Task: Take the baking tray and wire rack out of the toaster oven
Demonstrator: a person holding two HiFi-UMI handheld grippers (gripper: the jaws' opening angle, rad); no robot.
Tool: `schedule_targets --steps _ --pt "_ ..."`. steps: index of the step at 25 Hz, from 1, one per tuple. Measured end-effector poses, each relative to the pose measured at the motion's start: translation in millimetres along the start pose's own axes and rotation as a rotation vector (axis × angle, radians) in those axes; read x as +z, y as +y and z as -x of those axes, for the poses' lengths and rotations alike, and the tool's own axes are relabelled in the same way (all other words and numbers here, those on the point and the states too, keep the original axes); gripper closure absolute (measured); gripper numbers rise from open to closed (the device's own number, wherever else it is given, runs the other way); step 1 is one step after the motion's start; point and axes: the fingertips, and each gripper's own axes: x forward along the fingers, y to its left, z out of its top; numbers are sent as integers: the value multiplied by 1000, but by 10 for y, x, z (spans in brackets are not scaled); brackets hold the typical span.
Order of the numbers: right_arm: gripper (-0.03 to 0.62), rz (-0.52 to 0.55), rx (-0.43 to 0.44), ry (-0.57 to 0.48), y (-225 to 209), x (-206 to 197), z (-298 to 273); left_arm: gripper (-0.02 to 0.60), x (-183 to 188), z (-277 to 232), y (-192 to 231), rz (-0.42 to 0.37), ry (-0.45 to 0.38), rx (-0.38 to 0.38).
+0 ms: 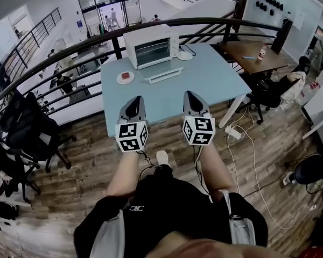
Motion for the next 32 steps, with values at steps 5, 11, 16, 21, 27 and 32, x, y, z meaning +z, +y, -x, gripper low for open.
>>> schedule_targets --steps 5,11,16,21,27,32 --pt "592 9 2 5 -192 -141 -507 574 -172 -544 123 17 4 -5" --pt "592 4 -7 34 -552 -300 -1299 574 -287 -1390 316 36 15 -6" --pt "592 -3 -8 50 -775 -327 -1996 574 -272 -2057 559 37 32 -2" --pt "592 -10 -1 71 -916 -438 -2773 574 -317 -2735 906 45 49 10" --pt "592 -9 8 104 -955 -638 -3582 574 -462 -3407 1326 61 71 14" --pt "592 -3 7 129 -1009 -747 -4064 574 -578 -3790 1599 81 96 26"
